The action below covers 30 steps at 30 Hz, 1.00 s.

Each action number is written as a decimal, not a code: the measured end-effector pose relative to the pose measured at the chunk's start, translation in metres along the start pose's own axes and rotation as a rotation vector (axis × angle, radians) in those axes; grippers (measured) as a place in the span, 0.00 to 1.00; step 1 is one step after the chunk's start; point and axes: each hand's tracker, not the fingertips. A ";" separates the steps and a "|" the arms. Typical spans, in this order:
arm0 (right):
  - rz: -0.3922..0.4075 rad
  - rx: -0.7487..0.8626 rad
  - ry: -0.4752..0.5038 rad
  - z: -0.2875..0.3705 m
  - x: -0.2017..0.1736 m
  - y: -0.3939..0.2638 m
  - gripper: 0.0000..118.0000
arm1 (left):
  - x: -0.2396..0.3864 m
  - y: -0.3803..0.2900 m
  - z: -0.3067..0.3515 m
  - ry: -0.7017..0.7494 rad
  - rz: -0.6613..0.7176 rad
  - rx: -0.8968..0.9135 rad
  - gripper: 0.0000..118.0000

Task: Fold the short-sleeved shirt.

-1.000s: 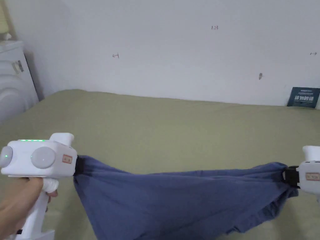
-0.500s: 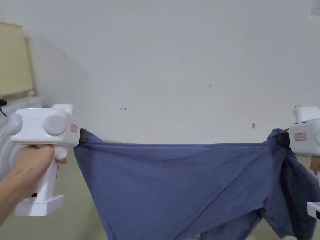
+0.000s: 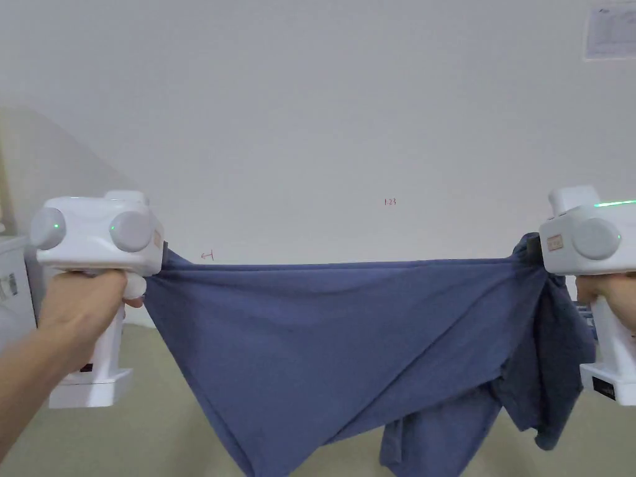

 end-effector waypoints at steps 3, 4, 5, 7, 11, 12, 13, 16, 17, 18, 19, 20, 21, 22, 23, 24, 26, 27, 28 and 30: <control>-0.008 -0.015 -0.001 -0.035 -0.007 -0.008 0.06 | 0.011 -0.006 -0.033 0.026 -0.028 -0.009 0.03; -0.014 -0.020 -0.001 -0.043 -0.010 -0.014 0.06 | 0.013 -0.012 -0.041 0.027 -0.026 -0.010 0.03; -0.024 -0.024 -0.001 -0.054 -0.014 -0.022 0.06 | 0.014 -0.020 -0.052 0.026 -0.021 -0.014 0.03; -0.039 -0.035 0.005 -0.071 -0.020 -0.044 0.06 | 0.017 -0.040 -0.074 0.029 -0.023 -0.031 0.03; -0.023 -0.134 0.020 -0.100 -0.032 -0.109 0.06 | 0.020 -0.101 -0.112 0.030 -0.059 -0.122 0.03; -0.008 -0.154 0.021 -0.102 -0.036 -0.130 0.06 | 0.020 -0.121 -0.120 0.016 -0.059 -0.156 0.03; 0.013 -0.183 0.021 -0.104 -0.039 -0.148 0.06 | 0.020 -0.138 -0.124 0.005 -0.054 -0.178 0.03; 0.017 -0.249 0.038 -0.100 -0.045 -0.208 0.06 | 0.016 -0.193 -0.132 -0.023 -0.058 -0.251 0.03; 0.015 -0.276 0.040 -0.097 -0.045 -0.228 0.06 | 0.015 -0.212 -0.132 -0.030 -0.064 -0.274 0.03; 0.005 -0.277 0.038 -0.092 -0.044 -0.245 0.06 | 0.013 -0.228 -0.130 -0.034 -0.070 -0.290 0.03; 0.008 -0.298 0.028 -0.089 -0.044 -0.258 0.06 | 0.011 -0.239 -0.127 -0.039 -0.074 -0.310 0.03; 0.005 -0.323 0.032 -0.087 -0.042 -0.273 0.06 | 0.008 -0.252 -0.122 -0.054 -0.067 -0.324 0.03; -0.006 -0.309 0.028 -0.080 -0.039 -0.283 0.06 | 0.005 -0.262 -0.115 -0.058 -0.055 -0.327 0.03; -0.003 -0.312 0.031 -0.071 -0.037 -0.288 0.06 | 0.002 -0.269 -0.108 -0.066 -0.046 -0.335 0.03; 0.000 -0.304 0.035 -0.060 -0.035 -0.295 0.06 | -0.002 -0.273 -0.096 -0.077 -0.034 -0.335 0.03; 0.012 -0.306 0.039 -0.047 -0.035 -0.297 0.06 | -0.006 -0.278 -0.086 -0.082 -0.031 -0.336 0.03; 0.001 -0.305 0.064 -0.023 -0.028 -0.304 0.06 | -0.013 -0.286 -0.065 -0.093 -0.025 -0.339 0.03; -0.015 -0.309 0.067 -0.009 -0.023 -0.308 0.06 | -0.020 -0.290 -0.052 -0.104 -0.018 -0.340 0.03; -0.031 -0.312 0.075 0.007 -0.020 -0.312 0.06 | -0.024 -0.293 -0.041 -0.116 -0.017 -0.348 0.03; -0.047 -0.326 0.081 0.037 -0.011 -0.324 0.06 | -0.034 -0.306 -0.012 -0.131 -0.019 -0.355 0.03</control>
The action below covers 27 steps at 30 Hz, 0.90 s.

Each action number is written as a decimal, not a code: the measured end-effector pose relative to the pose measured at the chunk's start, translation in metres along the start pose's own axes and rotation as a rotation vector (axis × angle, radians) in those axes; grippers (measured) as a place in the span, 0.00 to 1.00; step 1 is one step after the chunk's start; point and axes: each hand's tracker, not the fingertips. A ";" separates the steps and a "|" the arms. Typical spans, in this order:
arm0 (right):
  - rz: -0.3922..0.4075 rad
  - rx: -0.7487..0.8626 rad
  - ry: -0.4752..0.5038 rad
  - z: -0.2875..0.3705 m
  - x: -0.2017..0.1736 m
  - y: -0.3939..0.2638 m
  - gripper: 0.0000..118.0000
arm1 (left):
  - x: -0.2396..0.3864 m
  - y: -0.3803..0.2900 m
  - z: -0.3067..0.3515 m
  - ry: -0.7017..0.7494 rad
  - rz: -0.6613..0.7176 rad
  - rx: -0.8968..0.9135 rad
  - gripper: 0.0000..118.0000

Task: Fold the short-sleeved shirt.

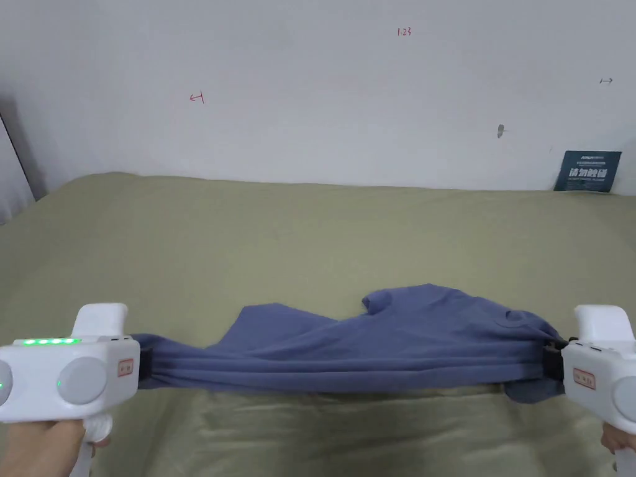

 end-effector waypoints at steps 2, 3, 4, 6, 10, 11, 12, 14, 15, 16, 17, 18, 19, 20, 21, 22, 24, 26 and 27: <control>0.004 -0.023 0.020 0.027 0.006 -0.025 0.06 | -0.007 -0.024 0.020 -0.011 -0.015 -0.014 0.03; 0.011 -0.041 0.021 0.039 0.008 -0.038 0.06 | -0.009 -0.037 0.030 -0.022 -0.024 -0.021 0.03; 0.022 -0.058 0.029 0.048 0.010 -0.048 0.06 | -0.010 -0.049 0.038 -0.029 -0.030 -0.028 0.03; 0.030 -0.076 0.032 0.070 0.012 -0.075 0.06 | -0.013 -0.078 0.054 -0.052 -0.030 -0.055 0.03; 0.042 -0.116 0.031 0.080 0.014 -0.106 0.06 | -0.014 -0.115 0.058 -0.074 -0.017 -0.099 0.03; 0.037 -0.145 0.034 0.076 0.014 -0.113 0.06 | -0.015 -0.122 0.054 -0.079 -0.013 -0.115 0.03; 0.033 -0.147 0.025 0.072 0.013 -0.117 0.06 | -0.016 -0.127 0.050 -0.083 -0.008 -0.131 0.03; 0.029 -0.164 0.028 0.065 0.013 -0.121 0.06 | -0.019 -0.134 0.044 -0.084 0.006 -0.139 0.03; 0.024 -0.171 0.028 0.062 0.013 -0.123 0.06 | -0.021 -0.137 0.042 -0.090 0.020 -0.138 0.03; 0.023 -0.180 0.027 0.060 0.013 -0.124 0.06 | -0.023 -0.137 0.041 -0.097 0.032 -0.142 0.03; 0.020 -0.189 0.024 0.057 0.013 -0.125 0.06 | -0.024 -0.139 0.041 -0.101 0.050 -0.145 0.03; 0.014 -0.197 0.024 0.055 0.014 -0.126 0.06 | -0.025 -0.139 0.041 -0.111 0.063 -0.146 0.03; 0.010 -0.207 0.023 0.053 0.013 -0.127 0.06 | -0.026 -0.138 0.040 -0.115 0.067 -0.147 0.03; 0.007 -0.211 0.021 0.053 0.012 -0.127 0.06 | -0.026 -0.138 0.041 -0.115 0.068 -0.147 0.03; 0.003 -0.211 0.019 0.055 0.010 -0.127 0.09 | -0.027 -0.138 0.042 -0.122 0.070 -0.145 0.04; 0.006 -0.215 0.011 0.057 0.008 -0.126 0.19 | -0.028 -0.138 0.044 -0.128 0.069 -0.139 0.10; 0.008 -0.211 -0.001 0.066 0.001 -0.120 0.85 | -0.032 -0.136 0.051 -0.129 0.057 -0.119 0.73; 0.020 -0.103 -0.018 0.079 -0.007 -0.119 0.94 | -0.039 -0.138 0.054 -0.115 0.053 -0.138 1.00; 0.035 -0.093 -0.012 0.083 -0.019 -0.115 0.91 | -0.046 -0.134 0.066 -0.095 0.067 -0.100 0.95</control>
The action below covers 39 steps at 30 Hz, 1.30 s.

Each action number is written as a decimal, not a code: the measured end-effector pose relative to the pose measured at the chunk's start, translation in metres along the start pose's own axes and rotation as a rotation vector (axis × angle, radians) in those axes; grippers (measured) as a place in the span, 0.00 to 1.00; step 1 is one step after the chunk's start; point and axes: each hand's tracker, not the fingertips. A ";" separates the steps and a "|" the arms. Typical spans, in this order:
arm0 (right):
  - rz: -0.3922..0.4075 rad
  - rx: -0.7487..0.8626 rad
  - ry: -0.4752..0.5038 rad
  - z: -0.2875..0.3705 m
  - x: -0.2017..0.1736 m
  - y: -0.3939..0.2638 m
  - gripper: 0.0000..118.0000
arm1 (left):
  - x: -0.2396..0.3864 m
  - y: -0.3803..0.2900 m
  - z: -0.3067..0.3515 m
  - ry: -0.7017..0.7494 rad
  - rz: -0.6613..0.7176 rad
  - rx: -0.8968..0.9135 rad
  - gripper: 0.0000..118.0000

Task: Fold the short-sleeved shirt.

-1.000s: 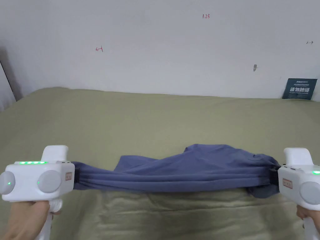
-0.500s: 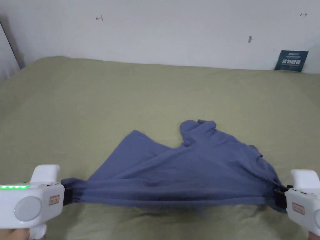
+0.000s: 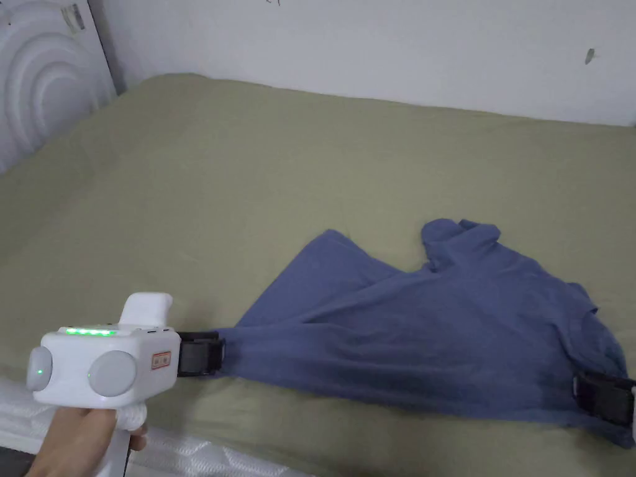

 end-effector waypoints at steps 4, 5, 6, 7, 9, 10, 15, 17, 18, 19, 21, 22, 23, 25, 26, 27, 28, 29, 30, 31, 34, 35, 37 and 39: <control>0.042 0.046 0.102 0.032 -0.045 0.011 0.62 | -0.017 -0.015 0.013 0.032 0.041 -0.014 0.60; 0.043 0.051 0.137 0.039 -0.058 0.011 0.30 | -0.021 -0.017 0.017 0.038 0.053 -0.018 0.19; 0.038 0.060 0.147 0.043 -0.070 0.009 0.01 | -0.028 -0.019 0.014 0.042 0.061 -0.017 0.00; 0.027 0.069 0.186 0.037 -0.079 0.005 0.00 | -0.031 -0.020 0.011 0.046 0.061 -0.016 0.00; 0.004 0.057 0.240 0.040 -0.097 0.002 0.00 | -0.034 -0.017 0.005 0.020 0.050 -0.040 0.00; 0.006 0.041 0.259 0.040 -0.104 0.001 0.00 | -0.034 -0.013 0.008 0.023 0.054 -0.033 0.00; 0.027 0.025 0.278 0.031 -0.126 -0.009 0.00 | -0.028 0.015 -0.005 -0.069 0.042 -0.047 0.00; 0.032 0.018 0.283 0.030 -0.129 -0.011 0.00 | -0.024 0.024 -0.020 -0.095 0.032 -0.085 0.10; 0.038 0.015 0.282 0.029 -0.129 -0.012 0.00 | -0.020 0.028 -0.028 -0.111 0.015 -0.120 0.45; 0.044 0.011 0.285 0.029 -0.129 -0.012 0.00 | -0.018 0.029 -0.037 -0.115 0.015 -0.148 0.81; 0.053 -0.001 0.288 0.027 -0.128 -0.014 0.00 | -0.012 0.031 -0.051 -0.051 -0.004 -0.156 1.00; 0.060 -0.004 0.285 0.026 -0.127 -0.014 0.00 | -0.013 0.033 -0.060 -0.045 -0.031 -0.189 0.97; 0.066 -0.009 0.281 0.024 -0.125 -0.015 0.00 | -0.009 0.032 -0.066 -0.043 -0.069 -0.215 0.90; 0.070 -0.016 0.281 0.020 -0.121 -0.013 0.00 | -0.003 0.025 -0.074 -0.024 -0.127 -0.247 0.51; 0.070 -0.020 0.281 0.017 -0.118 -0.010 0.00 | 0.002 0.021 -0.077 0.005 -0.147 -0.251 0.41; 0.073 -0.026 0.282 0.012 -0.115 -0.006 0.00 | 0.004 0.021 -0.072 0.006 -0.149 -0.220 0.38; 0.076 -0.025 0.281 0.008 -0.113 -0.002 0.00 | 0.005 0.022 -0.068 0.001 -0.145 -0.220 0.24; 0.078 -0.021 0.277 0.004 -0.111 0.005 0.00 | 0.004 0.022 -0.064 -0.040 -0.126 -0.210 0.04; 0.079 -0.019 0.277 -0.003 -0.108 0.014 0.00 | 0.003 0.023 -0.063 -0.068 -0.088 -0.190 0.04; 0.080 -0.019 0.277 -0.010 -0.106 0.022 0.00 | 0.004 0.023 -0.064 -0.038 -0.107 -0.204 0.04; 0.115 -0.003 0.249 -0.039 -0.099 0.061 0.00 | 0.003 0.019 -0.066 -0.048 -0.108 -0.200 0.04; 0.121 -0.001 0.245 -0.053 -0.095 0.078 0.00 | 0.001 0.018 -0.066 -0.055 -0.088 -0.191 0.04; 0.115 -0.003 0.226 -0.083 -0.088 0.111 0.00 | -0.003 0.015 -0.065 -0.072 -0.067 -0.177 0.04; 0.128 -0.041 0.205 -0.122 -0.081 0.147 0.00 | -0.005 0.013 -0.067 -0.077 -0.058 -0.160 0.04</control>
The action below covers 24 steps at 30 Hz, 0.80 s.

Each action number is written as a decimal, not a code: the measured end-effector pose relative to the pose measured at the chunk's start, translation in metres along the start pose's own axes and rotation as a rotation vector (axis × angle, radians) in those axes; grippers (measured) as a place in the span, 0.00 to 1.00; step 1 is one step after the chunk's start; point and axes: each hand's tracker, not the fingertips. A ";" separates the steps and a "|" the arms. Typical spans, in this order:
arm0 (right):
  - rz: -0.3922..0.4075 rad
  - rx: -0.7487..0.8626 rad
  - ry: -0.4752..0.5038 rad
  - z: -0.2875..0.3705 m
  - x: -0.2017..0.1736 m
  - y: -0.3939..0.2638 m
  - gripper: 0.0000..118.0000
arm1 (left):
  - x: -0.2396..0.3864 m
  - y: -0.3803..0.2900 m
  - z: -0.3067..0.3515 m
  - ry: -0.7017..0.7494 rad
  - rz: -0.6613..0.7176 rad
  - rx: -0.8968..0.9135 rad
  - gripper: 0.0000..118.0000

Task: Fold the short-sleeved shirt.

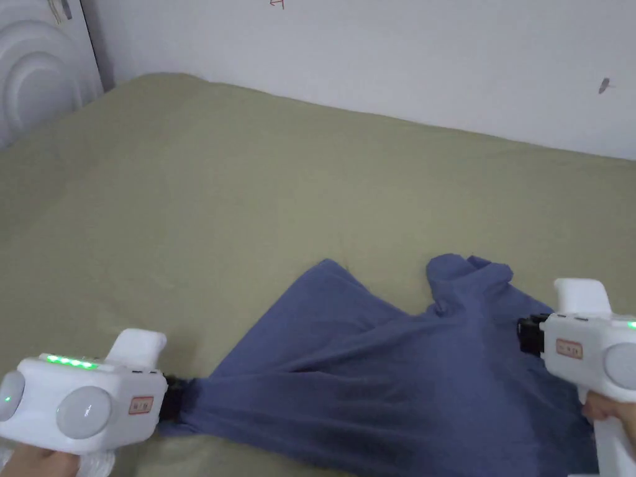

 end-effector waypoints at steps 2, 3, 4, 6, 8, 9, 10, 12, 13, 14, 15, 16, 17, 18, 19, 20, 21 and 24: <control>0.032 -0.032 -0.049 -0.032 0.012 0.026 0.00 | -0.002 -0.003 0.000 -0.008 0.008 0.012 0.04; 0.059 -0.053 -0.062 -0.049 0.018 0.038 0.00 | -0.003 -0.002 -0.001 -0.017 0.014 0.019 0.04; 0.071 -0.074 -0.061 -0.059 0.020 0.045 0.00 | -0.004 -0.003 -0.001 -0.019 0.020 0.025 0.04; 0.070 -0.146 -0.084 -0.089 0.033 0.058 0.00 | -0.007 -0.004 -0.001 -0.030 0.037 0.035 0.04; 0.082 -0.206 -0.111 -0.109 0.043 0.062 0.01 | -0.007 -0.003 -0.003 -0.040 0.053 0.031 0.04; 0.100 -0.228 -0.110 -0.118 0.046 0.062 0.07 | -0.008 -0.003 -0.003 -0.043 0.054 0.032 0.04; 0.121 -0.248 -0.095 -0.125 0.048 0.061 0.32 | -0.008 -0.002 -0.003 -0.044 0.053 0.031 0.04; 0.148 -0.354 -0.129 -0.143 0.049 0.051 0.99 | -0.008 -0.001 -0.006 -0.045 0.054 0.031 0.04; 0.151 -0.301 -0.114 -0.149 0.050 0.045 0.93 | -0.008 0.000 -0.007 -0.044 0.053 0.029 0.04; 0.154 -0.326 -0.085 -0.155 0.049 0.039 0.92 | -0.009 0.001 -0.008 -0.043 0.050 0.027 0.04; 0.151 -0.314 -0.107 -0.158 0.049 0.037 0.93 | -0.008 0.000 -0.009 -0.041 0.047 0.025 0.04; 0.135 -0.319 -0.112 -0.147 0.051 0.048 0.93 | -0.009 0.001 -0.011 -0.042 0.046 0.022 0.04; 0.103 -0.328 -0.100 -0.142 0.053 0.052 0.88 | -0.010 0.002 -0.012 -0.043 0.046 0.018 0.04; 0.070 -0.327 -0.030 -0.135 0.053 0.056 0.64 | -0.011 0.004 -0.012 -0.044 0.051 0.013 0.04; 0.038 -0.299 0.047 -0.125 0.052 0.059 0.34 | -0.010 0.004 -0.011 -0.044 0.056 0.011 0.04; 0.070 -0.251 -0.022 -0.112 0.042 0.058 0.02 | -0.010 0.005 -0.010 -0.047 0.061 0.006 0.04; 0.099 -0.204 -0.050 -0.100 0.037 0.056 0.02 | -0.010 0.006 -0.009 -0.049 0.066 0.003 0.04; 0.110 -0.119 -0.032 -0.046 0.029 0.060 0.02 | -0.006 0.013 0.011 -0.061 0.075 0.017 0.04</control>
